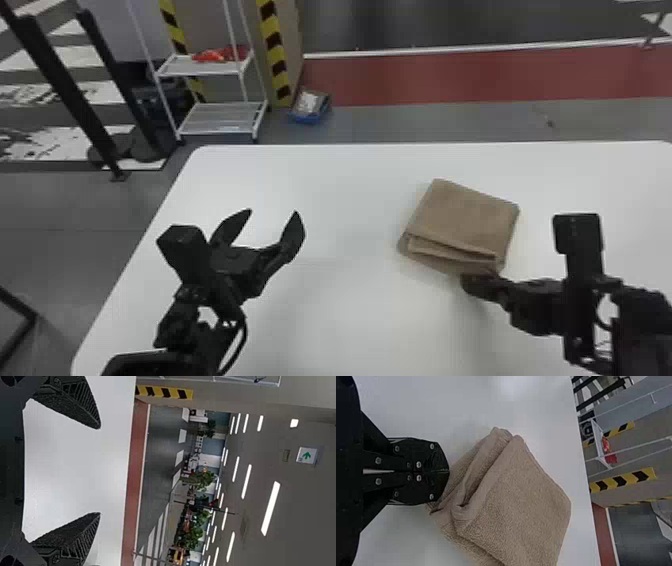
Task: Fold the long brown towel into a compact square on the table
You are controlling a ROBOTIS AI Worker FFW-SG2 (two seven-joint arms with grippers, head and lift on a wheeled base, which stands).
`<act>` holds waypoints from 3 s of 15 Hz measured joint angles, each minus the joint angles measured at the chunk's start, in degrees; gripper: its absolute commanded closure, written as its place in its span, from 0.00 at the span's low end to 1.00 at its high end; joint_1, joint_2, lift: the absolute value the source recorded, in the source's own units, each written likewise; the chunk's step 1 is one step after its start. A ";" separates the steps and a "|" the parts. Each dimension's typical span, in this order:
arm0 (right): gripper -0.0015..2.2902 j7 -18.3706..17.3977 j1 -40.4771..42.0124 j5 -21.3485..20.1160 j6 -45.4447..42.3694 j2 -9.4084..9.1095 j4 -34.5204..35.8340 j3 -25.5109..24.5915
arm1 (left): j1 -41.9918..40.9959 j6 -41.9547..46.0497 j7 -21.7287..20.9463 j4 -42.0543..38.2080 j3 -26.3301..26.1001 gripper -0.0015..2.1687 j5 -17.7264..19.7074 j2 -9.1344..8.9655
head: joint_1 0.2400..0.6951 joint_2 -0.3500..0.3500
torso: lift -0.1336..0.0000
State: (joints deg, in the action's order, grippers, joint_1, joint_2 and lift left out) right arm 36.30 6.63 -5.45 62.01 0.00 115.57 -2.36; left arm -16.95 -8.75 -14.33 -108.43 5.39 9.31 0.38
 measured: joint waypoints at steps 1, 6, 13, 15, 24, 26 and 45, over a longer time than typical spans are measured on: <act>0.88 0.00 -0.16 0.00 0.00 0.00 0.00 -1.25 | 0.04 0.00 0.00 0.07 0.04 0.05 0.01 0.02 | 1.00 0.62 | 0.08; 0.88 0.09 -3.74 -0.01 0.00 0.00 -1.08 -6.78 | 0.41 -0.01 0.00 0.49 -0.10 0.05 0.01 -0.02 | 1.00 0.53 | 0.08; 0.88 0.03 -6.35 -0.98 -0.11 0.00 -4.03 -9.00 | 0.25 0.00 0.00 0.54 0.15 0.05 0.08 0.05 | 1.00 0.50 | 0.08; 0.88 0.99 -6.00 0.52 0.71 0.00 -3.44 -11.04 | 0.25 0.00 0.00 0.58 0.15 0.05 0.10 0.03 | 1.00 0.49 | 0.08; 0.88 0.93 -10.01 10.11 1.94 0.00 -1.85 -13.70 | 0.41 -0.18 0.00 0.71 0.00 0.05 0.01 0.00 | 1.00 0.51 | 0.08; 0.88 -1.73 -13.48 9.16 -1.78 0.00 -7.89 -12.60 | 0.11 -0.18 0.00 0.41 0.19 0.05 0.01 0.05 | 1.00 0.51 | 0.08; 0.01 -6.57 7.54 13.13 -32.41 0.00 4.12 -12.06 | -2.69 6.61 -0.29 -0.81 -0.26 0.04 0.29 -0.13 | 1.00 0.47 | 0.08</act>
State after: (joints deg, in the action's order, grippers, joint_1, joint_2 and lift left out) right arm 29.73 14.17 7.68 29.61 0.00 119.69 -14.43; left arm -19.64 -2.15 -14.62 -109.24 5.13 9.59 0.24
